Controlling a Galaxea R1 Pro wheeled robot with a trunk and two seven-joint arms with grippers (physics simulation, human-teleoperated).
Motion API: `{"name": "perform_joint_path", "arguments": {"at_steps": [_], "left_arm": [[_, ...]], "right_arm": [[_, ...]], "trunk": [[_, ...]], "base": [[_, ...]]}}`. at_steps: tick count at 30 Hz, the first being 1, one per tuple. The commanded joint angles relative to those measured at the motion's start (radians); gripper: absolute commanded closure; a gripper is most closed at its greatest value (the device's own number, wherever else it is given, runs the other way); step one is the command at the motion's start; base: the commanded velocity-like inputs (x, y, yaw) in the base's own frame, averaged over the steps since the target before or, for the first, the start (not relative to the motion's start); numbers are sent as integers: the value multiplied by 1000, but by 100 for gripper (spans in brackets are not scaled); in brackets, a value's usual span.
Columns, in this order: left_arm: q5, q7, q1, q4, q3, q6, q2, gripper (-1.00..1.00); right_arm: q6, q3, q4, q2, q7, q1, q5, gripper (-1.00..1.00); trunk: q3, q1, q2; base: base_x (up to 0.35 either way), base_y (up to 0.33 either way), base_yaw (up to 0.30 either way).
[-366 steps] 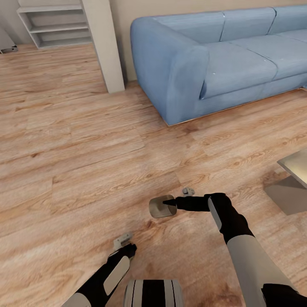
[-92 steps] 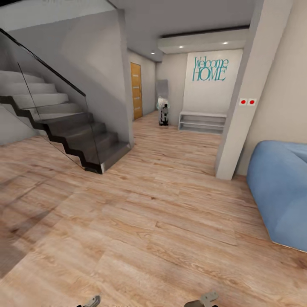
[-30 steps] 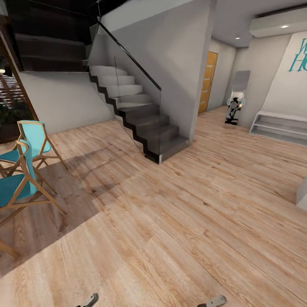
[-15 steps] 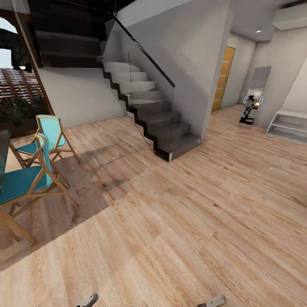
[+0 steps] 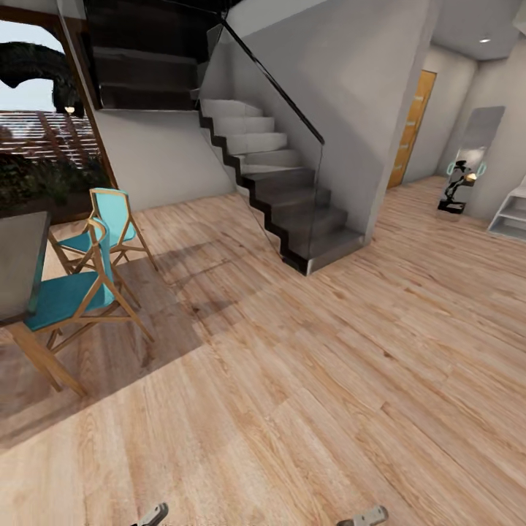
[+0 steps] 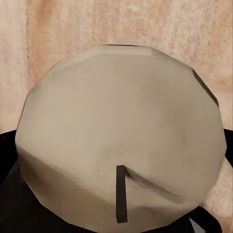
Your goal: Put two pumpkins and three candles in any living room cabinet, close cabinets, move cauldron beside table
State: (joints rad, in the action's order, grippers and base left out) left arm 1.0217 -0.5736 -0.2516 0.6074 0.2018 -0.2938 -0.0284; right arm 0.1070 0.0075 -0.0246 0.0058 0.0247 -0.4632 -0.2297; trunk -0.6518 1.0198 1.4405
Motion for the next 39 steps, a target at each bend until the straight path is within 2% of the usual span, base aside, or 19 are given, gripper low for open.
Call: {"name": "perform_joint_path", "arguments": {"at_steps": [1,22,29,39], "left_arm": [[-2,0,0,0,0,-1,0,100],[-2,0,-1,0,2,-1,1,100],[-2,0,0,0,1,-1,1,100],[-2,0,-1,0,1,-1,1,100]], "right_arm": [[0,0,0,0,-2,0,4,100],[0,-1,0,-1,-3,0,5,100],[0,-1,1,-8,-12,0,7,100],[3,-1,2,-4,-12,0,11,100]], "trunk": [[-1,0,0],[-28,0,0],[-29,0,0],[-34,0,0]], "base": [[0,0,182],[0,0,195],[0,0,33],[0,0,91]]}}
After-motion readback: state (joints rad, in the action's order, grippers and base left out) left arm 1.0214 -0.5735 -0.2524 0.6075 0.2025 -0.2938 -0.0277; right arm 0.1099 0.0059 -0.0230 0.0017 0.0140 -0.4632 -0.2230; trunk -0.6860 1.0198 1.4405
